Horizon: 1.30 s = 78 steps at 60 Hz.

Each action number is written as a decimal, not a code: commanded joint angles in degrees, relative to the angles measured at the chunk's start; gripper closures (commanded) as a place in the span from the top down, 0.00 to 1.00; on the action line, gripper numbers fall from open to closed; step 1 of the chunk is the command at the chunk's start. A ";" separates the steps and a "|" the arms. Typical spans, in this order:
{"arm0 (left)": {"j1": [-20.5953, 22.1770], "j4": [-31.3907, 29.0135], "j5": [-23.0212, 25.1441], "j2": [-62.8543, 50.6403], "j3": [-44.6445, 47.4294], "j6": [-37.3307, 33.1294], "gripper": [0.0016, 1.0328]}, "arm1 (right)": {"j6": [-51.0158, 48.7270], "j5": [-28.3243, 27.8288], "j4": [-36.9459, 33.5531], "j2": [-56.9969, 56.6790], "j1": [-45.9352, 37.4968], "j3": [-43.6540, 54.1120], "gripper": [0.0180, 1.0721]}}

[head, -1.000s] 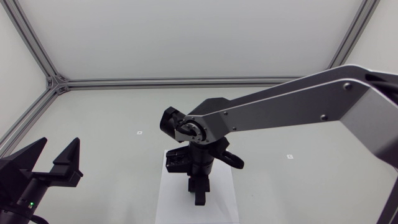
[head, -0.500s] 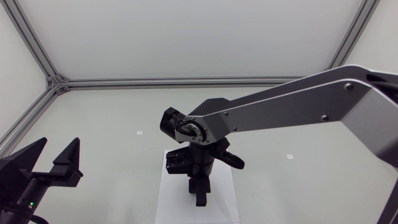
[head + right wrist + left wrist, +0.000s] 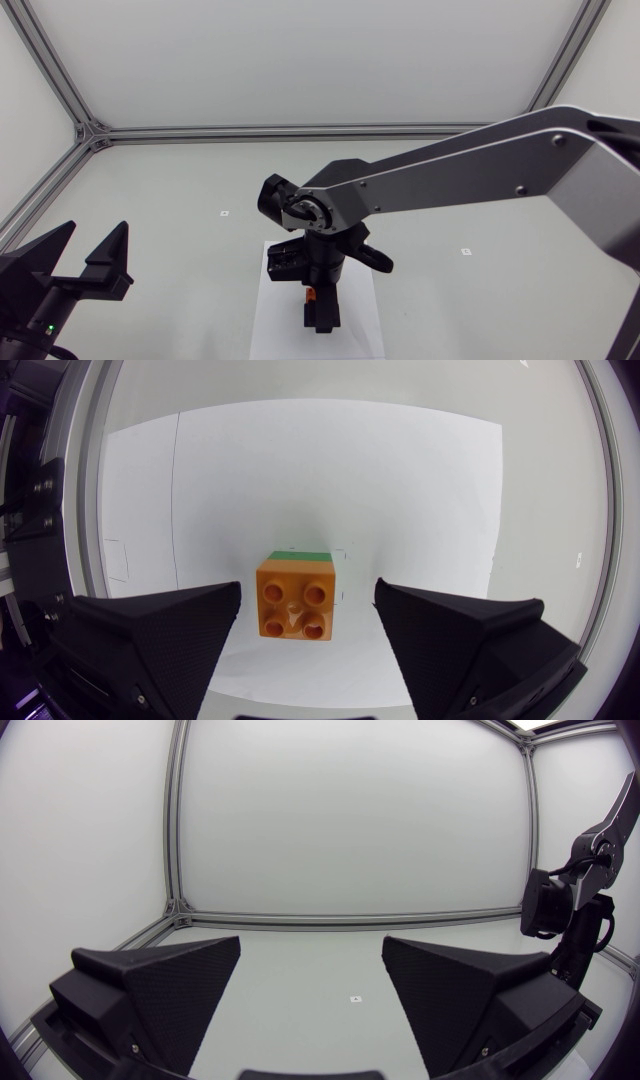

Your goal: Pick up the orange 2x2 brick with the right arm and stack it on top of the green 2x2 brick in the center

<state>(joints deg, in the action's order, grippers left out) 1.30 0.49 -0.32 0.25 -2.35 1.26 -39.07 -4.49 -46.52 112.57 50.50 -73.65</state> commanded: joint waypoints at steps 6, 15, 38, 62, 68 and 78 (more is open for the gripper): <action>-0.16 -0.84 0.23 0.45 2.35 -0.73 0.96 | -0.48 0.01 -0.41 1.42 -0.67 0.35 0.96; -0.16 -0.84 0.23 0.45 2.35 -0.73 0.96 | -0.48 0.10 -0.41 1.68 -0.93 -0.18 0.95; -0.16 -0.84 0.23 0.45 2.35 -0.73 0.96 | -0.39 0.01 -0.85 2.56 -1.37 -1.94 0.68; -0.16 -0.84 0.23 0.45 2.35 -0.73 0.96 | -0.39 -0.08 -0.67 2.74 -1.72 -2.03 0.56; -0.16 -0.84 0.23 0.45 2.35 -0.73 0.96 | -0.39 -0.08 -0.59 2.74 -1.72 -1.94 0.57; -0.16 -0.84 0.23 0.45 2.35 -0.73 0.96 | -0.39 -0.08 -0.50 2.65 -1.72 -1.76 0.68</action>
<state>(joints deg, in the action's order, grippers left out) 1.30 0.49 -0.32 0.25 -2.35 1.26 -39.07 -4.49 -46.52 114.04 48.99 -74.96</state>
